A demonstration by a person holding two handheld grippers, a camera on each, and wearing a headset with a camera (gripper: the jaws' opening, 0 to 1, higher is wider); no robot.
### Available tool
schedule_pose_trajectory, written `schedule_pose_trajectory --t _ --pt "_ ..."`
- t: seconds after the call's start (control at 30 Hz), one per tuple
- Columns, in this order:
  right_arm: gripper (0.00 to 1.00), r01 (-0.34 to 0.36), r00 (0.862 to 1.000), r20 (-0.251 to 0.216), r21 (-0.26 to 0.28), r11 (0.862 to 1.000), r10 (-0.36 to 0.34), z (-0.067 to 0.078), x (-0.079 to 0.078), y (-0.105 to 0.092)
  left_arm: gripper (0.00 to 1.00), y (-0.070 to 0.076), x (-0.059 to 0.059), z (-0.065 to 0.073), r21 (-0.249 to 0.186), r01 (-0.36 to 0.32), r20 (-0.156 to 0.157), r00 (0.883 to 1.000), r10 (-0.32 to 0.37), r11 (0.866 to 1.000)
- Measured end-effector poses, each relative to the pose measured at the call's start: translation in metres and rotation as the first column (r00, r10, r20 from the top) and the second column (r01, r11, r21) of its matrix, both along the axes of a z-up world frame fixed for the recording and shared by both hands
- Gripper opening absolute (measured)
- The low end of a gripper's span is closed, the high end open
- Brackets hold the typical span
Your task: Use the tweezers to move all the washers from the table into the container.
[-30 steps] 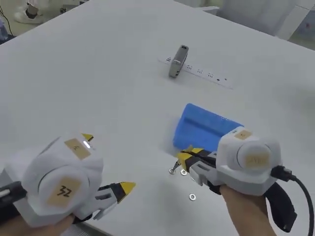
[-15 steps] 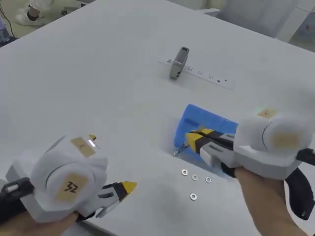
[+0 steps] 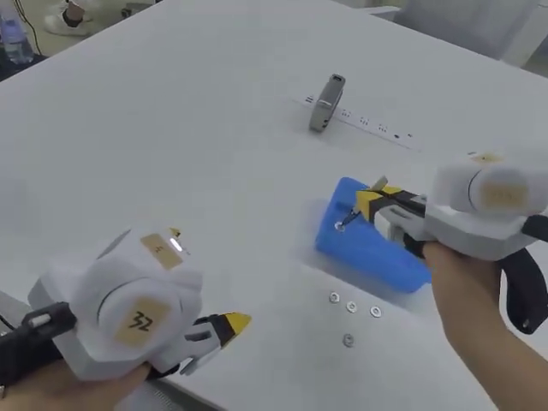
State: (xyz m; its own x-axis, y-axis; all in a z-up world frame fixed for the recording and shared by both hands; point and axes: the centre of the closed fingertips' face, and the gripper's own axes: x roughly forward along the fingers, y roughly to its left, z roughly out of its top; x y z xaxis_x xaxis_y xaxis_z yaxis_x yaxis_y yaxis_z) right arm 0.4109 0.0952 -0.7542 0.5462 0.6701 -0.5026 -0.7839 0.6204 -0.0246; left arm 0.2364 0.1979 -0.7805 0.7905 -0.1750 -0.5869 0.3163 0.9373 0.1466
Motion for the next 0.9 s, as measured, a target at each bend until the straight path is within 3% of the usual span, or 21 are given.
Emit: schedule_pose_trajectory --t 0.33,0.47,0.67,0.77,0.9 --pt "0.0 0.031 0.999 -0.029 -0.036 0.999 -0.032 -0.031 0.011 0.002 0.72 -0.001 -0.001 -0.004 0.012 0.011 -0.023 1.0 -0.011 1.0" --pt "0.0 0.023 0.999 -0.031 -0.056 0.998 -0.025 -0.037 0.008 0.003 0.72 -0.001 -0.002 -0.006 0.015 0.013 -0.033 0.999 -0.012 1.0" --pt "0.01 0.031 0.999 -0.029 -0.047 0.998 -0.033 -0.036 0.006 0.001 0.71 0.0 -0.002 -0.007 0.015 0.007 -0.036 0.999 -0.006 1.0" --pt "0.01 0.026 1.0 -0.01 -0.068 0.997 -0.026 -0.036 0.007 0.0 0.71 0.0 -0.002 -0.007 0.018 0.008 -0.035 0.999 -0.007 1.0" --pt "0.01 0.028 0.999 -0.022 -0.071 0.997 -0.03 -0.034 0.007 0.0 0.71 -0.001 -0.002 -0.007 0.024 0.012 -0.04 0.999 -0.011 1.0"
